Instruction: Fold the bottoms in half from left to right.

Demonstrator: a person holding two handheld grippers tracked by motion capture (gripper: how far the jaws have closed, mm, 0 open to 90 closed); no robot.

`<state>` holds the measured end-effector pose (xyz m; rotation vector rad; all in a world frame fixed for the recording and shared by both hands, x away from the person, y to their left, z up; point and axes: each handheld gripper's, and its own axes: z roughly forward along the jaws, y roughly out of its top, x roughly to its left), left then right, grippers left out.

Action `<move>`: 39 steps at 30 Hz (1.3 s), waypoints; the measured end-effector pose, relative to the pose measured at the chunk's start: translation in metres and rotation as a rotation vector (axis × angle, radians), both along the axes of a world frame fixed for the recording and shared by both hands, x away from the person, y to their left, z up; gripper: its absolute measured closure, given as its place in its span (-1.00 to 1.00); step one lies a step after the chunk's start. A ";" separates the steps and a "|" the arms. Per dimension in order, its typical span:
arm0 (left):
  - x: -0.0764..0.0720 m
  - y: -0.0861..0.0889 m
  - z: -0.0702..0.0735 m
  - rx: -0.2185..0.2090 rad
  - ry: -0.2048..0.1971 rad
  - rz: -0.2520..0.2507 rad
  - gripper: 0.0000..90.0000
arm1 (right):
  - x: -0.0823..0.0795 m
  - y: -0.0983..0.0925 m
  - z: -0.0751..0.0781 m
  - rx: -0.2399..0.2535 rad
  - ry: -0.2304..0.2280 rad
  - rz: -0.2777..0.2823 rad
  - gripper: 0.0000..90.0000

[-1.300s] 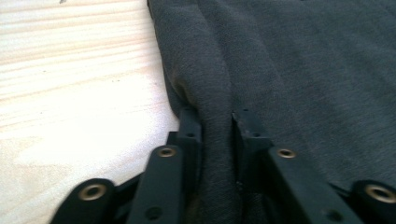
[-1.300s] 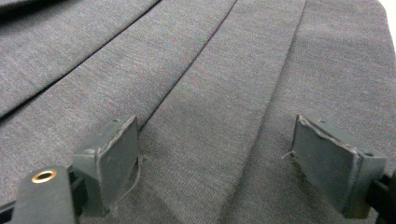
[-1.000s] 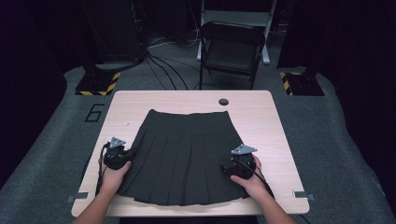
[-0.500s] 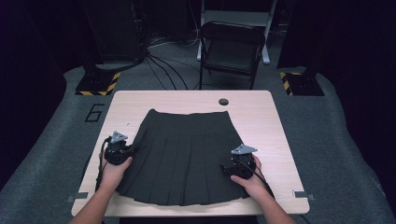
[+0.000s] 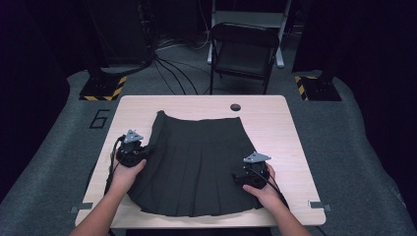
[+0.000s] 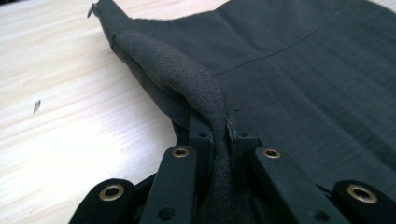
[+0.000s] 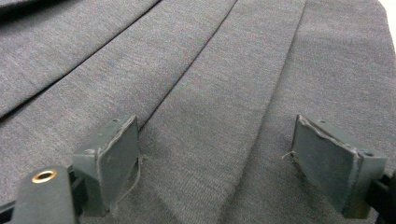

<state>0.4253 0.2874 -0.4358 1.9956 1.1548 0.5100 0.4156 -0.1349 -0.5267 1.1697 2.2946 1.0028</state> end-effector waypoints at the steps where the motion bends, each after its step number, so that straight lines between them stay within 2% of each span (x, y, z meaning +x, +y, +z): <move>1: 0.000 -0.001 0.003 0.004 -0.004 -0.007 0.85 | 0.000 0.000 0.000 -0.001 0.000 0.000 -0.67; 5: 0.001 -0.004 0.012 0.013 -0.004 -0.023 0.85 | 0.000 0.000 0.000 0.000 0.000 0.000 -0.67; 9: 0.001 -0.008 0.020 0.004 -0.001 -0.035 0.85 | 0.000 0.000 0.000 0.002 -0.001 0.001 -0.67; 14: 0.001 -0.017 0.029 0.015 -0.012 -0.070 0.85 | 0.000 0.000 0.000 -0.001 0.000 0.000 -0.67; 22: -0.001 -0.046 0.041 0.022 -0.022 -0.142 0.86 | 0.000 0.000 0.000 0.000 0.002 -0.002 -0.67; 23: -0.001 -0.052 0.042 0.016 -0.033 -0.142 0.86 | 0.000 0.000 0.000 -0.002 0.000 0.000 -0.67; 27: -0.001 -0.065 0.047 0.012 -0.035 -0.172 0.86 | 0.000 0.000 0.000 0.000 0.002 -0.002 -0.67; 35: -0.003 -0.091 0.056 0.038 -0.035 -0.228 0.86 | 0.000 0.000 0.000 -0.002 0.000 0.000 -0.67; 39: -0.003 -0.101 0.061 0.035 -0.039 -0.251 0.86 | 0.000 0.000 0.000 0.000 0.002 -0.002 -0.67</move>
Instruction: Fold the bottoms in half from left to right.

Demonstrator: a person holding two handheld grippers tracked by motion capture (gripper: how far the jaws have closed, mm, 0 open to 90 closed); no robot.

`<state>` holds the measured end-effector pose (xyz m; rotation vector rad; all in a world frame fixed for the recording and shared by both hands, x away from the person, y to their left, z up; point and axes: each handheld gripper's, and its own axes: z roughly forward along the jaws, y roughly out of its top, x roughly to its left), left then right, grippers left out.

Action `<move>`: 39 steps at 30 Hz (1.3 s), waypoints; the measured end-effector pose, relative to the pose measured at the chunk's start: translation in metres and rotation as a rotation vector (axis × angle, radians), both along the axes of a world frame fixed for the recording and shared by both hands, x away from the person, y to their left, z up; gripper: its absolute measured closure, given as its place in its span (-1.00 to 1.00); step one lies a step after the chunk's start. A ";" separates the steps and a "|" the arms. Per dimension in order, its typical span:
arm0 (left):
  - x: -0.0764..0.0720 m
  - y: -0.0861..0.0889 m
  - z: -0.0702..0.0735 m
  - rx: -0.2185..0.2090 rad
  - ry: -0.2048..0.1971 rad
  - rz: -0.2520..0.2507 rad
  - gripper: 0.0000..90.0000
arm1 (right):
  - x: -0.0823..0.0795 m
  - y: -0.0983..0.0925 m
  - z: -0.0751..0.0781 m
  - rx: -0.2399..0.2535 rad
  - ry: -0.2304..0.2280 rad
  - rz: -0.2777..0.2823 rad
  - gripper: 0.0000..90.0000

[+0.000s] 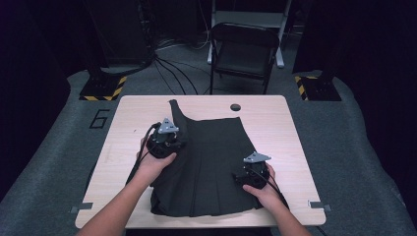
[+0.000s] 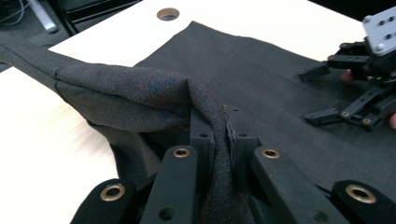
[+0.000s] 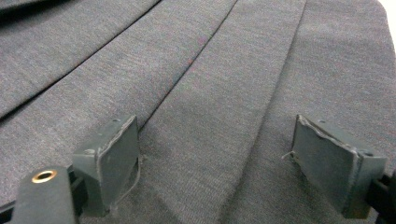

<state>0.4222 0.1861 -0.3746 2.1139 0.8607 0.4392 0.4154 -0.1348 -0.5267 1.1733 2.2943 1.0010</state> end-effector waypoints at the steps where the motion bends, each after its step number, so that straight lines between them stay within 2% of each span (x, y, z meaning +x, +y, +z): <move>1: 0.000 -0.002 0.002 0.007 0.003 -0.007 0.86 | 0.000 0.000 0.000 -0.002 -0.002 0.002 -0.67; 8: 0.002 -0.020 0.013 0.008 -0.001 -0.053 0.86 | 0.000 0.000 0.000 -0.001 -0.002 0.002 -0.67; 15: 0.003 -0.047 0.013 0.004 0.001 -0.105 0.86 | 0.000 0.000 0.000 -0.002 -0.002 0.003 -0.67; 29: 0.014 -0.081 -0.024 -0.081 0.048 -0.113 0.86 | 0.000 0.000 0.000 0.002 -0.002 0.000 -0.67; 39: 0.015 -0.109 -0.049 -0.055 0.092 -0.169 0.85 | 0.000 0.000 0.000 0.003 -0.001 0.002 -0.67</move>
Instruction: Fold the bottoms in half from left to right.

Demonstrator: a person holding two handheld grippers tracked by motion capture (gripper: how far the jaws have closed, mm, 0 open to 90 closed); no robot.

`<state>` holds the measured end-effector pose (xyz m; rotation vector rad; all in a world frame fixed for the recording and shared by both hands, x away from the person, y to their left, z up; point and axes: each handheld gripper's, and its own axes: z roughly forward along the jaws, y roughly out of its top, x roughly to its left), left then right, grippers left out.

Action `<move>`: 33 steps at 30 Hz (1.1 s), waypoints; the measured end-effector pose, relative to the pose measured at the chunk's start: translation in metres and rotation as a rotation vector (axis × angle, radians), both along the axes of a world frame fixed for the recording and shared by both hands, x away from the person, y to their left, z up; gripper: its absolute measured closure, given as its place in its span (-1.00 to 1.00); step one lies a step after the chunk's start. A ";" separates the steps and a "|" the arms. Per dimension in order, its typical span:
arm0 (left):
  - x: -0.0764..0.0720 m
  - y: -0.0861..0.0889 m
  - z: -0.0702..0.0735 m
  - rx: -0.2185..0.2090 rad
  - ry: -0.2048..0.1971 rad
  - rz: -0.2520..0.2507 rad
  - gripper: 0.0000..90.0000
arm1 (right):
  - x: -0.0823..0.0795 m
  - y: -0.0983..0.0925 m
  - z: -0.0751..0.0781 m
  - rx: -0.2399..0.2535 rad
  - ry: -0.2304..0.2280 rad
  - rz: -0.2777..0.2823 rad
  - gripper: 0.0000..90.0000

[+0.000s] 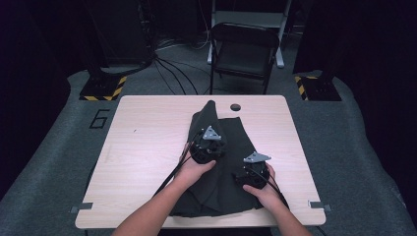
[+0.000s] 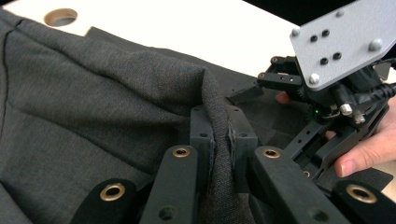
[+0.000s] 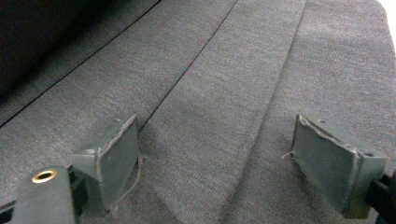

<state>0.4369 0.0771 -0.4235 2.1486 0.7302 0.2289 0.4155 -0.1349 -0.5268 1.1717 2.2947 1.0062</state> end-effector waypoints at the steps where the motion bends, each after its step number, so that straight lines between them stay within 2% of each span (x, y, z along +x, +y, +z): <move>1: 0.000 -0.002 -0.003 -0.001 0.003 -0.002 0.85 | 0.000 0.000 0.000 0.000 0.000 0.000 -0.67; 10: 0.008 -0.011 -0.034 0.005 0.057 0.013 0.84 | 0.000 0.000 0.000 -0.002 0.001 -0.003 -0.67; 14: 0.011 -0.011 -0.040 -0.016 0.086 0.020 0.82 | 0.000 0.000 0.000 -0.002 0.001 -0.003 -0.67; 16: 0.011 -0.012 -0.041 -0.013 0.087 0.019 0.80 | 0.000 0.000 0.000 0.000 0.001 -0.001 -0.67; 19: 0.011 -0.012 -0.041 -0.018 0.088 0.018 0.71 | 0.000 0.000 0.000 -0.001 0.001 -0.001 -0.67; 22: 0.011 -0.008 -0.038 -0.043 0.100 0.027 0.46 | 0.000 0.000 0.000 -0.001 0.001 -0.001 -0.67; 26: 0.010 0.002 -0.031 -0.044 0.102 0.046 0.23 | 0.000 0.000 0.000 -0.004 0.002 -0.003 -0.67; 28: 0.009 0.011 -0.025 -0.054 0.088 0.064 0.21 | 0.000 0.000 0.000 -0.005 0.000 -0.001 -0.67; 30: 0.007 0.020 -0.019 -0.084 0.088 0.077 0.18 | 0.000 0.000 0.000 -0.003 0.002 -0.003 -0.66; 33: 0.003 0.036 -0.014 -0.091 0.075 0.090 0.18 | -0.001 0.000 0.001 -0.002 0.001 -0.009 -0.65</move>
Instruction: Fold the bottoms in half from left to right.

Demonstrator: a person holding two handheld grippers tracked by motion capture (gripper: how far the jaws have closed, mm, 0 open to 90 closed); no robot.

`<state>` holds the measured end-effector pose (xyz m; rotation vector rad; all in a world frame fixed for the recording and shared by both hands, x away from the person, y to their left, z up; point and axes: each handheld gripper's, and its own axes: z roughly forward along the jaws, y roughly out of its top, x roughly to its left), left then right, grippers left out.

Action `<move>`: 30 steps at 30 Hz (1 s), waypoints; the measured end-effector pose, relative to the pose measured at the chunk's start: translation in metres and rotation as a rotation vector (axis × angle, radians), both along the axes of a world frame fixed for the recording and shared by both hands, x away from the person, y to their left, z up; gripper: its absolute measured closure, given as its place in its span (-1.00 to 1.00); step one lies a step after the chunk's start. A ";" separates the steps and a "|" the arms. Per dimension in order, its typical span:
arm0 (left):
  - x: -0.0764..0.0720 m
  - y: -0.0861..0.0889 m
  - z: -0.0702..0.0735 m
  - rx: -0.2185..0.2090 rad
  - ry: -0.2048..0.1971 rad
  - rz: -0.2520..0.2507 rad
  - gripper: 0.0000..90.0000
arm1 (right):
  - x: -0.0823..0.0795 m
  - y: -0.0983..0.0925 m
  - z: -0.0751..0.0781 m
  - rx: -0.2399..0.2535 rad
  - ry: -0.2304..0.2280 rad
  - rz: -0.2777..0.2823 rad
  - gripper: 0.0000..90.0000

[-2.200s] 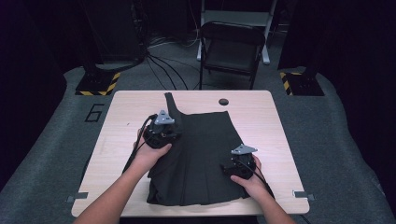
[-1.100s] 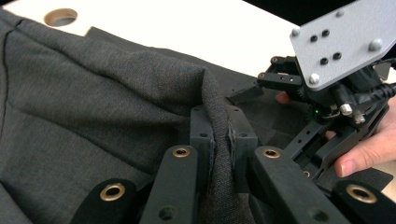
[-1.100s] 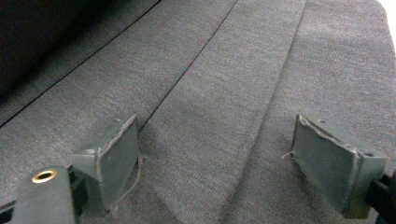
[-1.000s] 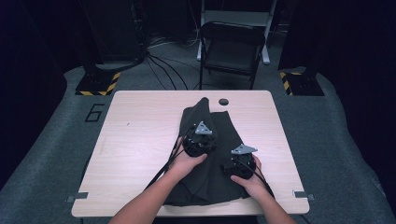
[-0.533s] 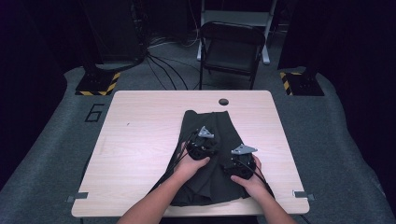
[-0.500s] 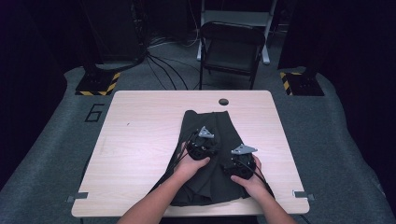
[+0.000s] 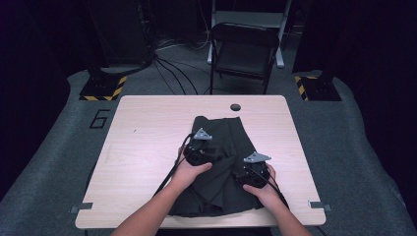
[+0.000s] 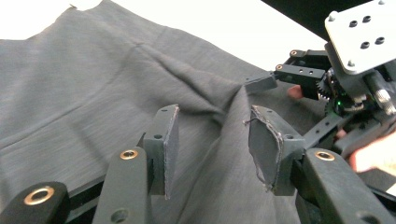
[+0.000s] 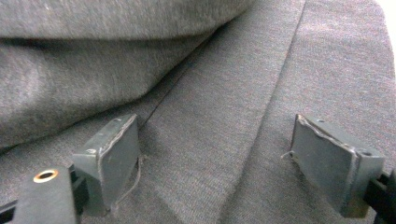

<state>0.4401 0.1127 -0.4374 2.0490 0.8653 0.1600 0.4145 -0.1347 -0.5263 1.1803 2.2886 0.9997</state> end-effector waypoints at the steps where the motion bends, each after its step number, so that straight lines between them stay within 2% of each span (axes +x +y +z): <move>1: -0.001 0.006 0.000 0.001 0.003 0.007 0.18 | 0.000 0.000 0.000 0.002 -0.002 -0.003 -0.64; 5: -0.009 0.029 -0.004 -0.004 0.002 0.012 0.15 | 0.000 -0.001 0.000 0.001 -0.004 0.002 -0.59; 9: -0.017 0.044 -0.013 -0.018 0.016 0.014 0.11 | -0.002 0.000 0.002 0.008 0.007 0.007 -0.41; 12: -0.025 0.048 -0.019 -0.013 0.019 -0.009 0.06 | -0.003 0.002 0.004 -0.002 0.014 0.014 -0.32; 15: -0.028 0.047 -0.024 0.013 0.012 -0.020 -0.03 | -0.004 0.004 0.006 -0.013 0.017 0.015 -0.25; 19: -0.026 0.049 -0.034 0.006 0.042 -0.008 -0.05 | -0.004 0.003 0.008 -0.035 -0.010 0.019 -0.22; 20: -0.026 0.049 -0.036 -0.006 0.058 -0.016 0.01 | -0.005 0.004 0.009 -0.030 -0.001 0.003 -0.22; 21: -0.026 0.049 -0.038 -0.018 0.075 -0.019 0.08 | -0.004 0.003 0.010 -0.032 -0.011 0.002 -0.22; 23: -0.027 0.047 -0.041 -0.018 0.081 -0.032 0.35 | -0.004 0.000 0.011 -0.035 -0.011 0.003 -0.23; 27: -0.032 0.041 -0.040 -0.008 0.055 -0.027 0.85 | -0.004 -0.005 0.014 -0.024 -0.007 -0.009 -0.21; 28: -0.032 0.040 -0.039 -0.012 0.048 -0.033 0.93 | -0.003 -0.006 0.016 -0.021 -0.016 -0.022 -0.21; 30: -0.033 0.037 -0.035 -0.024 0.043 -0.035 0.94 | -0.003 -0.010 0.020 -0.016 -0.022 -0.030 -0.19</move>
